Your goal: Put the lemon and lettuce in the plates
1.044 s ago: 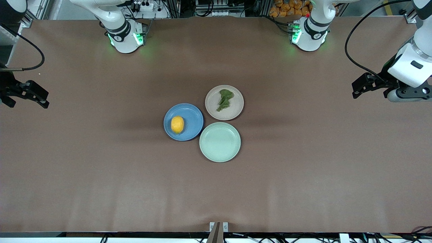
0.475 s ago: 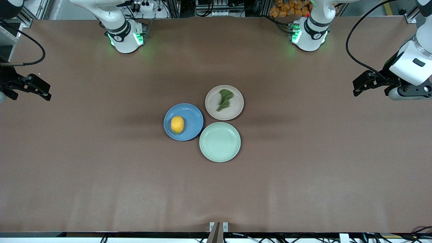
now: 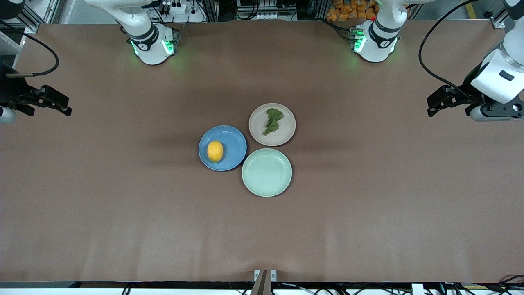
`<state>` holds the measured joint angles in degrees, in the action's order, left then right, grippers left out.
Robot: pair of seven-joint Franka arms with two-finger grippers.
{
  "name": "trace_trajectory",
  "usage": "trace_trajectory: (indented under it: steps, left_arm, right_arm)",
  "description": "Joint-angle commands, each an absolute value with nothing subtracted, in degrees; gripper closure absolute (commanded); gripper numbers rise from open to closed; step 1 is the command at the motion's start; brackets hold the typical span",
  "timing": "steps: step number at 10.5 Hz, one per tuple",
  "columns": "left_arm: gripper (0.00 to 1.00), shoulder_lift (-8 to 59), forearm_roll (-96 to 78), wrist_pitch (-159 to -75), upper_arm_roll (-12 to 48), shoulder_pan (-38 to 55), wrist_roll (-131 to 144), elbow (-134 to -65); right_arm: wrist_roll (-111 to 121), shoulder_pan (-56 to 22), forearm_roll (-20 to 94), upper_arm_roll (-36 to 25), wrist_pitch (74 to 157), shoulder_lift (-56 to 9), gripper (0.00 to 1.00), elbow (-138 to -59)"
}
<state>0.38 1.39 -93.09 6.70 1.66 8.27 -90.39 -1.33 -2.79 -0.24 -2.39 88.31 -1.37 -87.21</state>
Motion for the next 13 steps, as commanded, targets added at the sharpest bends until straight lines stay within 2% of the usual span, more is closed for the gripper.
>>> trace_trajectory:
  steps: [1,13]
  left_arm:
    - [0.0,0.26,-0.18,-91.85,6.68,1.58,6.59,-89.56]
    - [0.0,0.35,-1.85,-91.76,6.59,1.85,6.94,-89.56]
  right_arm:
    - [-1.67,-2.64,1.06,-2.9,87.28,-1.14,0.0,-86.92]
    - [-2.29,-2.81,1.05,-3.08,86.57,-0.97,0.0,-87.19]
